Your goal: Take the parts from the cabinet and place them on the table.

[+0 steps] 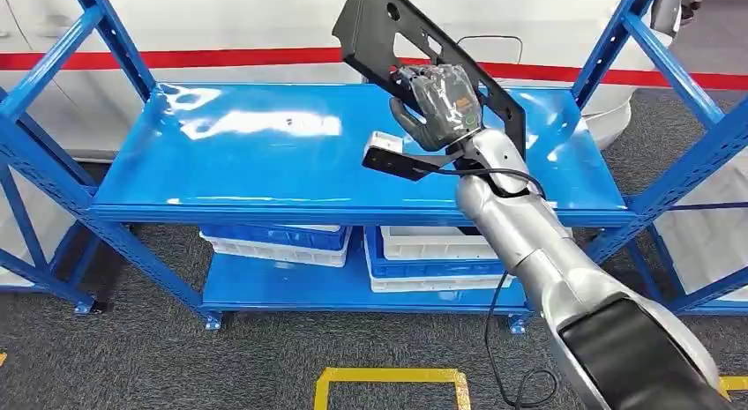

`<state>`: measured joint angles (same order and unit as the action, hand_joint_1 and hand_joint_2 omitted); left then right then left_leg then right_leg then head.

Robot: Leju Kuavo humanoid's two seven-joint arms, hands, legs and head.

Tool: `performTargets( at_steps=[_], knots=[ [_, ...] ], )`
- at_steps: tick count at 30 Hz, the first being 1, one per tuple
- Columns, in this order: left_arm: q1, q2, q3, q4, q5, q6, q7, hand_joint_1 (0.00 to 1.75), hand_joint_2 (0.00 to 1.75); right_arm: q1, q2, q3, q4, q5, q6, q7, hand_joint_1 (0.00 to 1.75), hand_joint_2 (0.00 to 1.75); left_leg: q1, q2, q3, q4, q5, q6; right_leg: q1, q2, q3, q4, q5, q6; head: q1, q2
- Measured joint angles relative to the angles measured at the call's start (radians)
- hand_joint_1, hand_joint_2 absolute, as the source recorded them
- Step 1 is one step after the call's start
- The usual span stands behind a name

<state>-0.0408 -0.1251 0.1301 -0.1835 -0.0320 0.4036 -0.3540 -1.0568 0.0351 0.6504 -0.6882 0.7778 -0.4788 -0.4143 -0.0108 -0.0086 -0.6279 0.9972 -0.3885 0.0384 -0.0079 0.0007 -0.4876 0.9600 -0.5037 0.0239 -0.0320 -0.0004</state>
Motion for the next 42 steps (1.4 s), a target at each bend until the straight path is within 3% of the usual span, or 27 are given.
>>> performTargets(
  at_steps=[3, 6, 7, 8, 9, 11, 12, 13, 15, 17, 18, 19, 22, 23, 25, 27, 28, 29, 30, 32, 33, 34, 37, 38, 40, 41, 42],
  knots=[
    [-0.002, 0.0, -0.001, 0.0, -0.011, 0.0, 0.01, 0.0, 1.75, 0.005, -0.005, 0.005, 0.0, -0.005, -0.003, 0.001, 1.75, 1.75, -0.005, 0.0, 0.0, 0.001, -0.002, 0.004, -0.004, 0.0, 0.0, 0.0, -0.001, 0.001, 0.0, 0.0],
    [-0.003, 0.0, -0.007, 0.0, -0.026, 0.0, 0.013, 0.0, 1.75, 0.007, -0.006, 0.009, 0.004, -0.009, -0.01, 0.001, 1.75, 1.75, -0.009, 0.0, 0.0, 0.002, -0.008, 0.012, -0.009, 0.0, 0.002, -0.002, -0.003, 0.01, 0.0, 0.0],
    [-0.004, 0.0, -0.01, 0.0, -0.029, 0.0, 0.014, 0.0, 1.75, 0.007, -0.007, 0.011, 0.005, -0.01, -0.012, 0.001, 1.75, 1.75, -0.008, 0.0, 0.002, -0.001, -0.001, 0.019, -0.008, 0.0, 0.003, -0.002, 0.001, 0.018, -0.001, 0.0],
    [-0.005, -0.001, -0.011, 0.0, -0.029, 0.0, 0.015, 0.0, 1.75, 0.008, -0.008, 0.012, 0.005, -0.01, -0.014, 0.001, 1.75, 1.75, 0.002, 0.003, 0.008, -0.013, 0.005, 0.026, -0.006, 0.0, -0.004, 0.008, -0.011, 0.018, 0.0, 0.0],
    [-0.007, -0.003, -0.013, 0.0, -0.03, 0.0, 0.015, 0.0, 1.75, 0.01, -0.012, 0.013, 0.006, -0.01, -0.017, 0.001, 1.75, 1.75, 0.001, 0.004, 0.009, -0.015, 0.007, 0.029, -0.008, 0.0, -0.019, 0.045, -0.032, 0.014, 0.001, 0.0],
    [-0.009, -0.003, -0.016, 0.0, -0.031, 0.0, 0.016, 0.0, 1.75, 0.017, -0.018, 0.017, 0.008, -0.01, -0.02, 0.002, 1.75, 1.75, 0.002, 0.004, 0.007, -0.015, 0.007, 0.031, -0.009, 0.0, -0.096, 0.199, -0.1, 0.004, 0.005, 0.0],
    [-0.009, -0.003, -0.016, 0.0, -0.032, 0.0, 0.016, 0.0, 1.75, 0.024, -0.021, 0.019, 0.009, -0.01, -0.023, 0.002, 1.75, 1.75, 0.002, 0.004, 0.006, -0.015, 0.007, 0.031, -0.009, 0.0, -0.145, 0.292, -0.129, 0.003, 0.005, 0.0],
    [-0.009, -0.003, -0.017, 0.0, -0.033, 0.001, 0.017, 0.0, 1.75, 0.031, -0.024, 0.021, 0.011, -0.01, -0.025, 0.002, 1.75, 1.75, 0.002, 0.004, 0.006, -0.015, 0.008, 0.031, -0.008, 0.0, -0.175, 0.344, -0.135, 0.009, 0.006, 0.0],
    [-0.009, -0.003, -0.019, 0.0, -0.042, 0.005, 0.02, 0.0, 1.75, 0.039, -0.027, 0.026, 0.012, -0.007, -0.027, 0.008, 1.75, 1.75, 0.001, 0.003, 0.006, -0.013, 0.008, 0.03, -0.008, 0.0, -0.161, 0.302, -0.093, 0.027, 0.006, 0.0],
    [-0.009, -0.003, -0.024, 0.0, -0.045, 0.005, 0.023, 0.0, 1.75, 0.04, -0.031, 0.031, 0.012, -0.003, -0.028, 0.016, 1.75, 1.75, 0.002, 0.001, 0.005, -0.009, 0.01, 0.025, -0.012, -0.001, -0.069, 0.105, -0.008, 0.043, 0.006, 0.0],
    [-0.009, -0.003, -0.026, 0.0, -0.047, 0.005, 0.026, 0.0, 1.75, 0.039, -0.032, 0.032, 0.011, 0.001, -0.029, 0.021, 1.75, 1.75, 0.001, 0.0, 0.002, -0.006, 0.012, 0.02, -0.014, -0.001, -0.037, 0.033, 0.006, 0.038, 0.009, 0.0],
    [-0.011, -0.004, -0.027, 0.0, -0.049, 0.005, 0.028, 0.0, 1.75, 0.041, -0.033, 0.033, 0.01, 0.003, -0.03, 0.024, 1.75, 1.75, -0.002, -0.002, -0.003, -0.004, 0.015, 0.012, -0.005, 0.003, -0.033, 0.044, 0.026, 0.022, 0.007, 0.0],
    [-0.009, -0.005, -0.029, 0.0, -0.049, 0.005, 0.03, 0.0, 1.75, 0.043, -0.034, 0.035, 0.01, 0.006, -0.031, 0.029, 1.75, 1.75, 0.0, -0.004, -0.01, -0.003, 0.029, -0.011, -0.003, 0.004, -0.051, 0.037, 0.034, -0.001, 0.006, 0.0],
    [-0.009, -0.003, -0.029, 0.0, -0.049, 0.005, 0.03, 0.0, 1.75, 0.043, -0.035, 0.035, 0.01, 0.006, -0.032, 0.03, 1.75, 1.75, 0.005, -0.005, -0.018, 0.002, 0.023, -0.016, -0.024, 0.003, -0.054, 0.031, 0.043, -0.015, 0.006, 0.0],
    [-0.009, -0.003, -0.029, 0.0, -0.049, 0.005, 0.03, 0.0, 1.75, 0.043, -0.034, 0.036, 0.01, 0.006, -0.032, 0.03, 1.75, 1.75, 0.011, 0.0, -0.053, 0.082, -0.062, -0.028, -0.019, -0.001, -0.068, 0.031, 0.059, -0.04, -0.001, 0.0],
    [-0.01, -0.003, -0.029, 0.0, -0.051, 0.005, 0.032, 0.0, 1.75, 0.046, -0.034, 0.037, 0.01, 0.006, -0.032, 0.031, 1.75, 1.75, 0.02, 0.001, -0.11, 0.242, -0.151, -0.043, -0.016, -0.004, -0.086, 0.032, 0.07, -0.046, -0.002, 0.0],
    [-0.009, -0.003, -0.03, 0.0, -0.052, 0.006, 0.034, 0.0, 1.75, 0.049, -0.034, 0.037, 0.01, 0.008, -0.032, 0.032, 1.75, 1.75, 0.025, 0.001, -0.128, 0.306, -0.176, -0.05, -0.015, -0.005, -0.095, 0.033, 0.076, -0.045, -0.002, 0.0],
    [-0.009, -0.003, -0.031, 0.0, -0.054, 0.006, 0.039, 0.0, 1.75, 0.052, -0.034, 0.039, 0.01, 0.01, -0.032, 0.034, 1.75, 1.75, 0.031, 0.002, -0.122, 0.32, -0.176, -0.055, -0.015, -0.005, -0.104, 0.033, 0.083, -0.043, -0.002, 0.0],
    [-0.009, -0.003, -0.032, 0.0, -0.057, 0.006, 0.04, 0.0, 1.75, 0.054, -0.035, 0.04, 0.01, 0.01, -0.032, 0.036, 1.75, 1.75, 0.036, 0.004, -0.092, 0.289, -0.157, -0.059, -0.017, -0.005, -0.111, 0.034, 0.088, -0.038, -0.003, 0.0],
    [-0.011, -0.003, -0.033, 0.0, -0.06, 0.007, 0.042, 0.0, 1.75, 0.055, -0.039, 0.04, 0.005, 0.013, -0.031, 0.044, 1.75, 1.75, 0.044, 0.007, 0.034, 0.111, -0.094, -0.064, -0.021, -0.004, -0.126, 0.039, 0.098, -0.029, -0.003, 0.0],
    [-0.012, -0.003, -0.034, 0.0, -0.061, 0.008, 0.042, 0.0, 1.75, 0.054, -0.042, 0.04, -0.002, 0.018, -0.028, 0.052, 1.75, 1.75, 0.047, 0.006, 0.093, 0.025, -0.092, -0.064, -0.021, -0.005, -0.129, 0.043, 0.102, -0.023, -0.002, 0.0],
    [-0.013, -0.003, -0.034, 0.0, -0.061, 0.009, 0.042, 0.0, 1.75, 0.054, -0.046, 0.04, -0.008, 0.019, -0.026, 0.055, 1.75, 1.75, 0.038, 0.002, 0.104, 0.01, -0.097, -0.056, -0.016, -0.004, -0.136, 0.043, 0.108, -0.014, -0.003, 0.0],
    [-0.012, -0.003, -0.036, 0.0, -0.062, 0.012, 0.042, 0.0, 1.75, 0.055, -0.051, 0.042, -0.016, 0.028, -0.024, 0.066, 1.75, 1.75, 0.029, 0.0, 0.081, 0.012, -0.086, -0.032, -0.017, -0.006, -0.139, 0.036, 0.128, 0.011, 0.002, 0.0],
    [-0.012, -0.003, -0.037, 0.0, -0.062, 0.013, 0.042, 0.0, 1.75, 0.056, -0.053, 0.042, -0.017, 0.029, -0.024, 0.069, 1.75, 1.75, 0.029, 0.002, 0.078, 0.002, -0.072, -0.018, -0.008, -0.004, -0.143, 0.032, 0.136, 0.02, 0.001, 0.0],
    [-0.013, -0.006, -0.041, 0.0, -0.063, 0.013, 0.042, 0.0, 1.75, 0.056, -0.062, 0.042, -0.021, 0.035, -0.023, 0.075, 1.75, 1.75, 0.032, 0.008, 0.063, -0.007, -0.047, 0.002, -0.012, -0.004, -0.176, 0.089, 0.068, 0.004, 0.005, 0.0],
    [-0.014, -0.006, -0.042, 0.0, -0.064, 0.013, 0.042, 0.0, 1.75, 0.056, -0.066, 0.043, -0.021, 0.037, -0.023, 0.08, 1.75, 1.75, 0.03, 0.009, 0.052, -0.007, -0.038, 0.008, -0.012, -0.004, -0.199, 0.161, 0.014, -0.009, 0.01, 0.0],
    [-0.014, -0.006, -0.042, 0.0, -0.064, 0.013, 0.042, 0.0, 1.75, 0.059, -0.068, 0.043, -0.023, 0.04, -0.019, 0.082, 1.75, 1.75, 0.028, 0.01, 0.037, -0.006, -0.027, 0.011, -0.014, -0.004, -0.227, 0.252, -0.034, -0.013, 0.009, 0.0]
  ],
)
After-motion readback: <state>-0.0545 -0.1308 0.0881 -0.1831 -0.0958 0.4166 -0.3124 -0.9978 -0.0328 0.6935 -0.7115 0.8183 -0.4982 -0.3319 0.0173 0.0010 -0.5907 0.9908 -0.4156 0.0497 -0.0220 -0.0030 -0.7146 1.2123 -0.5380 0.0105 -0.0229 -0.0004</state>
